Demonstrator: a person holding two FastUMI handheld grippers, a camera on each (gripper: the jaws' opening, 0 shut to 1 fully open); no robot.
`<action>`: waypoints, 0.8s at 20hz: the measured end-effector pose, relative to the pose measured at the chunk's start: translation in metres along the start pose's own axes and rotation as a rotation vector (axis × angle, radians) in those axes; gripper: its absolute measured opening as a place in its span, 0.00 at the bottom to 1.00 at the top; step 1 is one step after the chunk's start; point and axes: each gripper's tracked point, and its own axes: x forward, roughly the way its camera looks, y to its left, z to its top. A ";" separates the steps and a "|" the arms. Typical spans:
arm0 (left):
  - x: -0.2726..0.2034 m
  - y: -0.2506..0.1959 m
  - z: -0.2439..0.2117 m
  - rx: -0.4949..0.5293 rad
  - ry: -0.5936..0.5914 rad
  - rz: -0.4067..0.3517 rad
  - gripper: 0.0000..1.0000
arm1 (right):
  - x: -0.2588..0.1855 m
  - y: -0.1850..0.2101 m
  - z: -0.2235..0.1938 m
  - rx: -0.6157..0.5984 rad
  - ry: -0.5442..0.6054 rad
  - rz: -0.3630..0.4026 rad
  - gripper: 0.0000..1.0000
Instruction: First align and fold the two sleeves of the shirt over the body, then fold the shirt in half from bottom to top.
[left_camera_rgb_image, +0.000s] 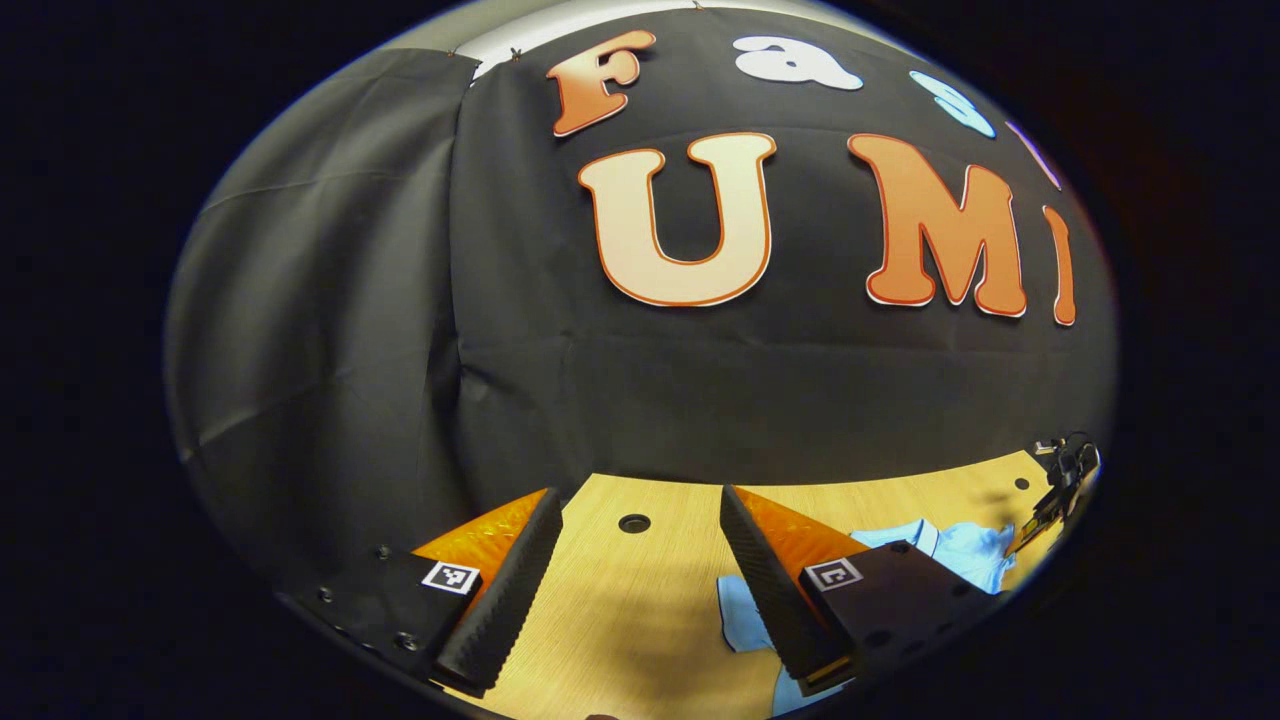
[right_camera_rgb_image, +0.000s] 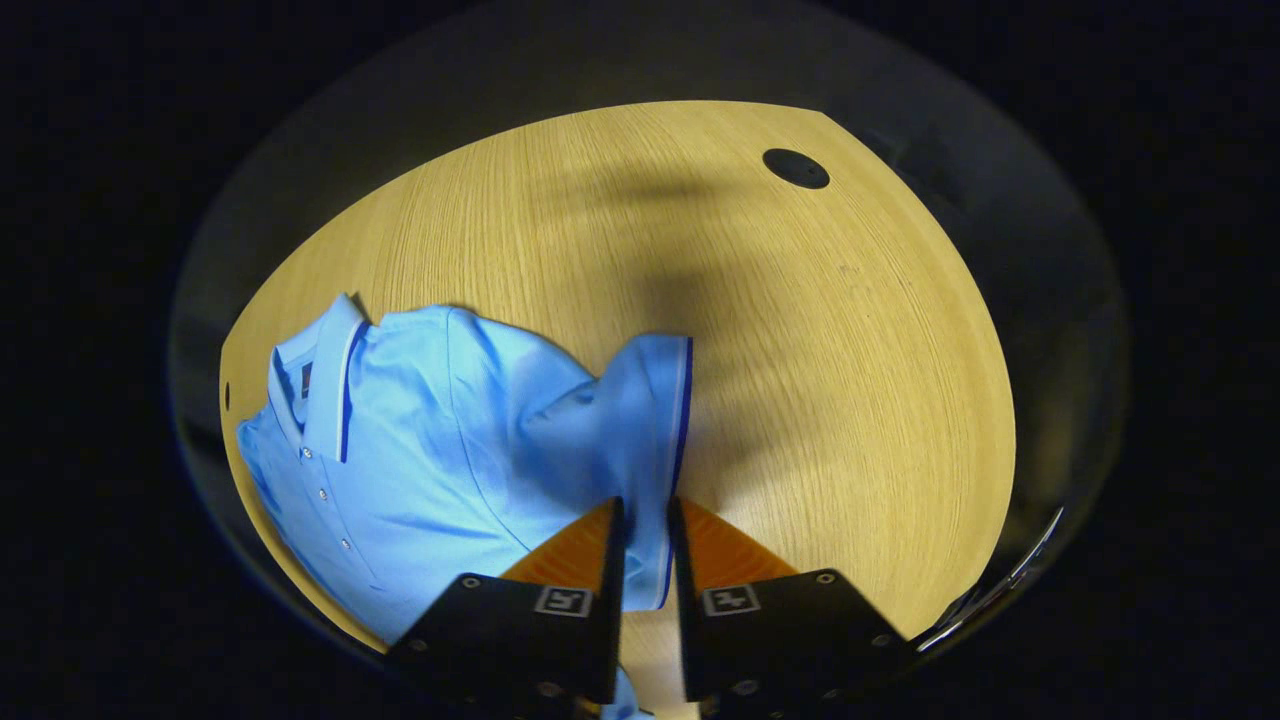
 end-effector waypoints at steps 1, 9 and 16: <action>0.000 0.004 -0.001 0.002 -0.004 0.008 1.00 | -0.001 0.001 0.000 -0.019 -0.011 -0.013 0.09; -0.010 0.031 -0.005 -0.030 -0.003 0.019 1.00 | -0.049 0.025 0.013 -0.156 -0.148 -0.015 0.01; -0.022 0.067 -0.009 -0.031 -0.022 0.045 1.00 | -0.093 0.074 0.012 -0.192 -0.213 0.026 0.01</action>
